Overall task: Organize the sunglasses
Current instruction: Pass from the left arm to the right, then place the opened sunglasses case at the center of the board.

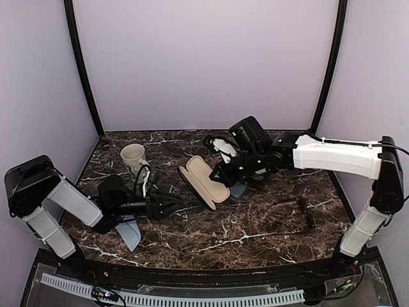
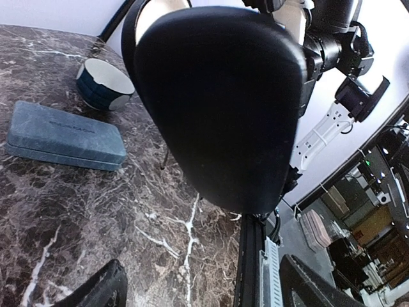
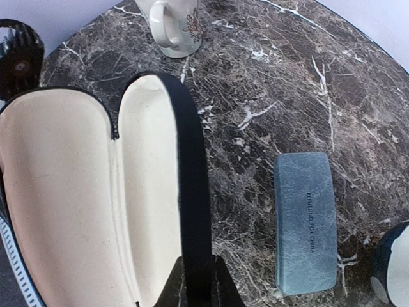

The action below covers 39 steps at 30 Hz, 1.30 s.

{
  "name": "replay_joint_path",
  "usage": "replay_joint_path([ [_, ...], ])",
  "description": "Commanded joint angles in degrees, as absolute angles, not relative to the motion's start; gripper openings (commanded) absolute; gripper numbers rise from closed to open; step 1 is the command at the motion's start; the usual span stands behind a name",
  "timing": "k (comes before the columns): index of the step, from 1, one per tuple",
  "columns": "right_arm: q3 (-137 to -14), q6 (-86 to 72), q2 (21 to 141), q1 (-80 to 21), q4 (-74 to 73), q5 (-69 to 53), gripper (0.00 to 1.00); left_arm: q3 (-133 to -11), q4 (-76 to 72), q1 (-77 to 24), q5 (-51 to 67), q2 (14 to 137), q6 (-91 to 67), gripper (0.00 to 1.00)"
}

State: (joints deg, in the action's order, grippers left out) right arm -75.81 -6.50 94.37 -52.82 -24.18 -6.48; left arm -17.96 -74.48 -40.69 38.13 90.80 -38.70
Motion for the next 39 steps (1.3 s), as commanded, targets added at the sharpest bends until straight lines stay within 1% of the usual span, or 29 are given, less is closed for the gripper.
replay_joint_path([
  [1, -80.7, -1.1, 97.4, -53.5, -26.0, 0.4, 0.09, -16.9, -60.3, -40.6, 28.3, 80.8, -35.8, 0.84],
  [4, -83.2, 2.4, 100.4, -54.6, -27.4, 4.4, 0.09, -17.5, -45.2, -40.6, 19.1, 69.8, -33.9, 0.84],
  [8, -86.7, 7.2, 106.5, -56.8, -28.9, 13.4, 0.10, -21.3, -21.6, -40.5, 5.1, 57.5, -31.0, 0.85],
  [10, -88.6, 9.4, 109.7, -58.0, -29.7, 16.9, 0.10, -24.4, -14.3, -40.4, 0.5, 54.1, -28.8, 0.85],
  [13, -92.2, 12.7, 114.2, -60.0, -31.0, 21.7, 0.10, -27.6, -8.0, -40.3, -2.7, 52.4, -26.4, 0.86],
  [16, -94.6, 16.3, 117.8, -61.6, -31.0, 24.6, 0.08, -29.5, -5.1, -40.1, -4.0, 52.7, -26.0, 0.87],
  [21, -97.8, 21.2, 121.5, -63.3, -30.8, 25.6, 0.08, -30.9, -3.8, -39.7, -5.0, 53.6, -25.9, 0.89],
  [28, -100.7, 26.2, 125.4, -64.5, -31.7, 29.1, 0.11, -31.7, -3.4, -39.3, -5.4, 54.5, -24.8, 0.91],
  [31, -102.4, 26.6, 126.6, -64.6, -32.9, 29.9, 0.16, -32.0, -3.4, -39.1, -5.2, 55.2, -24.4, 0.91],
  [35, -103.1, 27.1, 127.2, -64.6, -33.2, 29.8, 0.27, -32.5, -3.5, -39.0, -5.0, 56.1, -23.8, 0.92],
  [39, -103.4, 26.8, 127.3, -64.6, -33.3, 29.8, 0.35, -32.5, -3.6, -38.9, -4.9, 56.4, -23.4, 0.92],
])
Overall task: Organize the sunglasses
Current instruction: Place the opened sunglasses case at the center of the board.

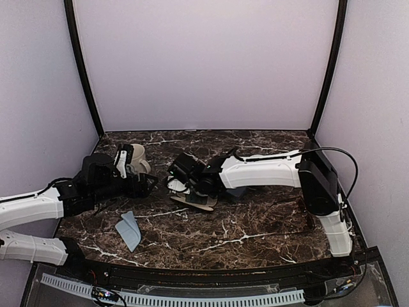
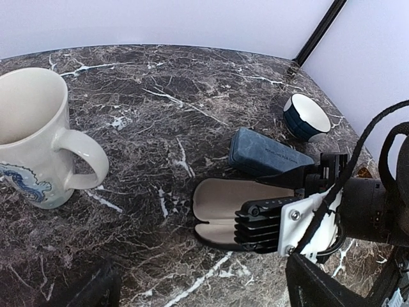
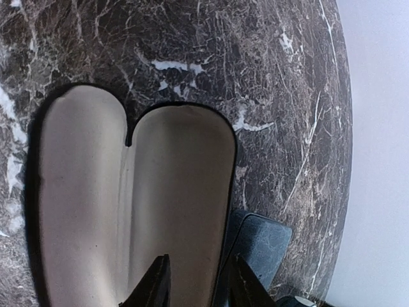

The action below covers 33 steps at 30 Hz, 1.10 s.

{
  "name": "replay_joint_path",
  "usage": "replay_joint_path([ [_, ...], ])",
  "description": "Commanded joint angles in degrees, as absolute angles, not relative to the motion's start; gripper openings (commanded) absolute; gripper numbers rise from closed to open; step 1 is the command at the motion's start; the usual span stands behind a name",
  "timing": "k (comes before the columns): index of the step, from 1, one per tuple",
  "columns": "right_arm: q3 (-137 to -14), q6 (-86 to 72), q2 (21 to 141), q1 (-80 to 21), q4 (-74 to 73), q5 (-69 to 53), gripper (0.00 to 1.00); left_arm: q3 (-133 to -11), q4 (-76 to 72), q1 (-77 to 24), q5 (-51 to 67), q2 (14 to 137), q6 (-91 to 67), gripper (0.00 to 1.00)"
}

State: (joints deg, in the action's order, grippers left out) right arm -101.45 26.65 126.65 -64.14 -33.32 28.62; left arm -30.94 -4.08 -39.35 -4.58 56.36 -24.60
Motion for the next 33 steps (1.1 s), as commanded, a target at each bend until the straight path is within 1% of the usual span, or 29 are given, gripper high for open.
replay_joint_path([
  [1, -103.4, 26.5, 127.0, -64.6, -33.3, 29.9, 0.36, -32.4, -3.7, -38.9, -4.8, 56.5, -23.3, 0.92],
  [10, -99.5, 22.8, 123.0, -64.1, -31.2, 31.0, 0.44, -30.5, -5.5, -39.0, -4.0, 58.9, -22.4, 0.92],
  [15, -92.2, 16.3, 114.2, -62.7, -28.1, 27.0, 0.57, -29.6, -7.7, -39.0, -2.6, 60.4, -21.4, 0.91],
  [19, -85.9, 9.3, 106.8, -60.8, -27.7, 25.1, 0.63, -29.9, -7.7, -39.0, -2.5, 62.1, -20.8, 0.91],
  [23, -80.2, 0.3, 100.9, -57.5, -31.7, 23.3, 0.64, -30.0, -7.2, -39.0, -2.8, 63.5, -20.7, 0.90],
  [25, -76.5, -3.1, 97.9, -56.3, -32.0, 22.1, 0.64, -30.1, -4.4, -39.1, -4.6, 64.1, -21.9, 0.85],
  [27, -72.5, -5.5, 95.2, -55.7, -31.2, 20.2, 0.63, -30.6, 0.1, -39.0, -6.6, 63.8, -24.0, 0.81],
  [29, -70.1, -6.9, 93.4, -55.4, -30.1, 18.7, 0.63, -31.1, 6.1, -39.1, -9.0, 62.7, -26.9, 0.79],
  [33, -69.0, -7.6, 93.1, -55.4, -28.7, 15.9, 0.63, -31.0, 16.5, -39.1, -13.2, 60.1, -33.3, 0.75],
])
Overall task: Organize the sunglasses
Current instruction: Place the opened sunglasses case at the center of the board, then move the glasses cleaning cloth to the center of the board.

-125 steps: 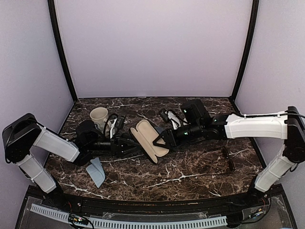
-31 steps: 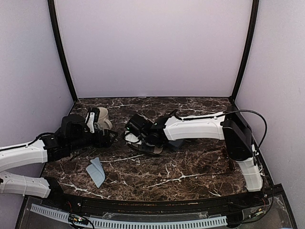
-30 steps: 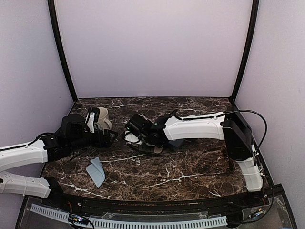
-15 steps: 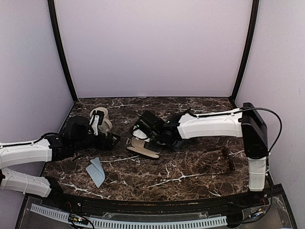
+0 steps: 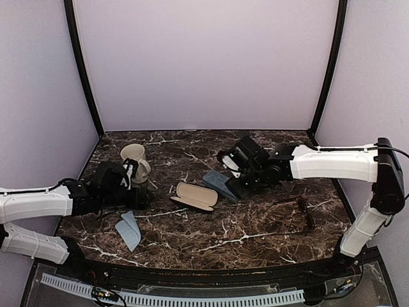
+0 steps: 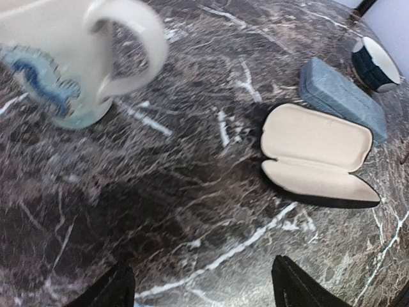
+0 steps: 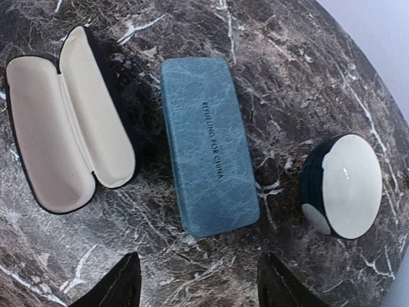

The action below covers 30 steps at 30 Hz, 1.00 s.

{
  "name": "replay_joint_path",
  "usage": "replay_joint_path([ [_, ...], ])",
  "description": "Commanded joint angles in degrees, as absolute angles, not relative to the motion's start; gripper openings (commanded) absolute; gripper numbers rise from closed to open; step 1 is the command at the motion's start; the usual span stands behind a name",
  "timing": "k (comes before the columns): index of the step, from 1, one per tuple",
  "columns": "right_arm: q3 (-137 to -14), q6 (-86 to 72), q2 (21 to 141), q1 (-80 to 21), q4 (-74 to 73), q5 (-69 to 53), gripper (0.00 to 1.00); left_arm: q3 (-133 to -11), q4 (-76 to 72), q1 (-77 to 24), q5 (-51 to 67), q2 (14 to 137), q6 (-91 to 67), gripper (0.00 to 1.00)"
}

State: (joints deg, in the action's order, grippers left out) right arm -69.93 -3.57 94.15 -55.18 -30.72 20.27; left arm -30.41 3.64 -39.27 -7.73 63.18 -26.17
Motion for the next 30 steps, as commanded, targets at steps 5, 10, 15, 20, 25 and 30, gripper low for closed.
replay_joint_path([
  [5, -69.7, -6.1, 93.9, -55.5, -27.6, 12.8, 0.61, -30.3, 25.4, -39.1, -16.1, 60.3, -40.2, 0.71],
  [10, -70.8, -3.7, 94.4, -55.4, -27.5, 12.3, 0.61, -31.7, 29.7, -39.2, -16.8, 64.7, -43.3, 0.73],
  [15, -71.3, -1.9, 95.1, -55.3, -26.7, 10.7, 0.61, -32.4, 30.2, -39.2, -14.7, 68.4, -43.6, 0.63],
  [20, -71.8, -1.1, 96.3, -55.1, -26.0, 9.9, 0.61, -31.7, 25.2, -39.2, -10.6, 68.8, -42.3, 0.42],
  [25, -71.9, -1.7, 96.9, -55.1, -25.8, 9.5, 0.60, -31.4, 19.7, -39.4, -7.7, 68.7, -40.9, 0.12],
  [30, -71.3, -2.6, 96.2, -55.0, -25.4, 9.4, 0.60, -34.9, 18.5, -44.2, -10.2, 69.1, -38.1, 0.00],
])
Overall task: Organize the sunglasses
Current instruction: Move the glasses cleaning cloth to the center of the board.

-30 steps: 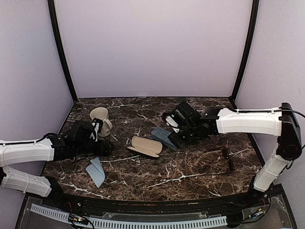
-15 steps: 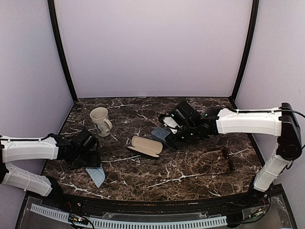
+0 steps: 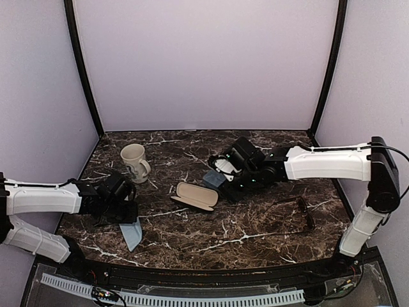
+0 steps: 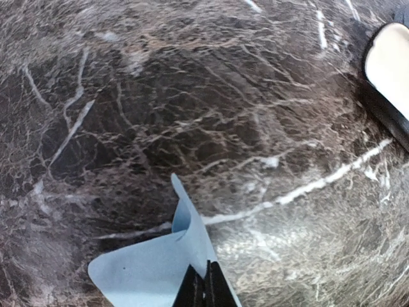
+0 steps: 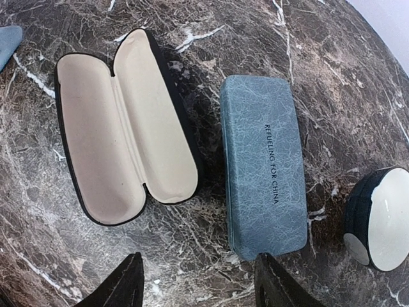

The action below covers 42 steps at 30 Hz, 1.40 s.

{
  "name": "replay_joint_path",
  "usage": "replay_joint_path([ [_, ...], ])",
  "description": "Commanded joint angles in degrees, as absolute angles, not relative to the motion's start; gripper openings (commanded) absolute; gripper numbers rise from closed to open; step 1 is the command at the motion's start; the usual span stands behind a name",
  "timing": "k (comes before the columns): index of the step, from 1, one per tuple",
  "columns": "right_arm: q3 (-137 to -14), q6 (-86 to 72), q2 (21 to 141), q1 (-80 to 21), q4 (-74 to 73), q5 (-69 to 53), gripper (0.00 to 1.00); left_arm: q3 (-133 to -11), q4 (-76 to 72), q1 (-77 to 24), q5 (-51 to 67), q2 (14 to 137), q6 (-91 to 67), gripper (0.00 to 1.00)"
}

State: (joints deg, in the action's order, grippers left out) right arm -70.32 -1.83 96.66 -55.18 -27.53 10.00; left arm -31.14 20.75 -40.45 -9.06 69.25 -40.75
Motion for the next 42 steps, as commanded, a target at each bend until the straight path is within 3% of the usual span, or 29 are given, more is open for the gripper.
replay_joint_path([
  [1, -71.3, -2.9, 96.0, -55.0, -25.5, 9.3, 0.60, -36.5, 18.8, -47.0, -11.4, 69.6, -37.1, 0.00],
  [13, -67.0, -9.1, 91.7, -48.4, -25.7, 6.4, 0.60, -56.3, 23.9, -66.0, -10.8, 93.6, -24.4, 0.06],
  [16, -64.7, -10.7, 91.8, -47.1, -24.8, 5.8, 0.60, -58.8, 21.6, -70.1, -8.7, 96.9, -21.1, 0.15],
  [23, -62.2, -12.4, 90.4, -47.0, -23.4, 2.8, 0.60, -56.3, 15.8, -70.9, -4.6, 92.3, -19.2, 0.52],
  [26, -60.6, -12.9, 89.4, -47.3, -20.6, -1.9, 0.59, -53.2, 13.5, -69.9, -3.0, 88.2, -19.5, 0.58],
  [31, -57.3, -15.3, 87.9, -49.8, -14.2, -10.1, 0.59, -46.9, 11.5, -63.6, 0.3, 83.9, -23.3, 0.59],
  [38, -56.3, -17.3, 89.7, -51.2, -11.7, -10.6, 0.58, -46.0, 10.0, -57.5, 2.6, 86.9, -22.7, 0.42],
  [42, -56.1, -17.6, 90.8, -51.6, -10.4, -11.5, 0.58, -47.0, 10.1, -56.8, 0.7, 88.6, -22.1, 0.38],
])
